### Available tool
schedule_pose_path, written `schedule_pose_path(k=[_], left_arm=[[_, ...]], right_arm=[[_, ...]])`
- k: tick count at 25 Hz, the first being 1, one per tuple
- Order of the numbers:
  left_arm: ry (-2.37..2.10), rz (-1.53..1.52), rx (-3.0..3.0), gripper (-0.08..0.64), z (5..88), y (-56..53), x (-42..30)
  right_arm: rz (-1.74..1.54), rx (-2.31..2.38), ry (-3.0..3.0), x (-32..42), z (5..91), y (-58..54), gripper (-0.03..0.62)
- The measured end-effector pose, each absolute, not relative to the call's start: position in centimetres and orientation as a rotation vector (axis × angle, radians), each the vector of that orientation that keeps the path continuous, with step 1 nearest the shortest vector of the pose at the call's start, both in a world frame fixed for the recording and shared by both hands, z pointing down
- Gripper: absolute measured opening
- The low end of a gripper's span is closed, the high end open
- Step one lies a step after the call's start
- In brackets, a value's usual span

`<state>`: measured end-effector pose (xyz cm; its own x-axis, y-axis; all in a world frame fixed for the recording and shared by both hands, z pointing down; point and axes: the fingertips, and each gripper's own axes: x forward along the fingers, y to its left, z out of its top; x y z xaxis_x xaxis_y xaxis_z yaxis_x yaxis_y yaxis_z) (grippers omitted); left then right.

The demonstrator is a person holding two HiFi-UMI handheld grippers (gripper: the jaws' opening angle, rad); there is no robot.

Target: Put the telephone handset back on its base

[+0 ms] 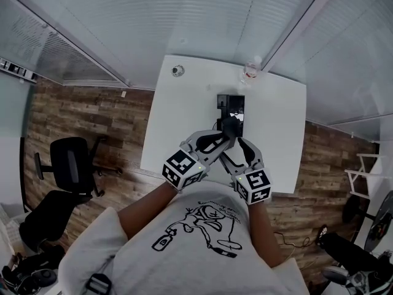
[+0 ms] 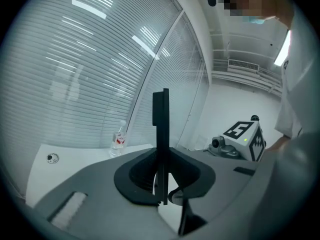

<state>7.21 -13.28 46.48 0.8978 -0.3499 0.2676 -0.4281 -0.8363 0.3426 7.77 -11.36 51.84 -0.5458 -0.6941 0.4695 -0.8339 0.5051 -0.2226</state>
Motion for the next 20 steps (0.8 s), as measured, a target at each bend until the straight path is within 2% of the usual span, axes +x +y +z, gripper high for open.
schedule_pose_path(k=[9,10,11,20], left_arm=[[-0.503,0.254,2.597,0.067,48.9,-14.3,7.9],[-0.497,0.256,2.592,0.067,49.2,-14.4,8.0],[-0.491,0.257,2.587,0.067,49.4,-14.6,8.0],[-0.509,0.305,2.613,0.074,51.6,-15.8,8.3]], right_arm=[[0.692,1.287,-2.378,7.7,55.3,-13.2,0.274],[0.692,1.291,-2.369,7.7,55.5,-13.4,0.270],[0.691,1.295,-2.359,7.8,55.7,-13.5,0.222],[0.774,1.323,-2.268,8.0,57.9,-14.4,0.212]])
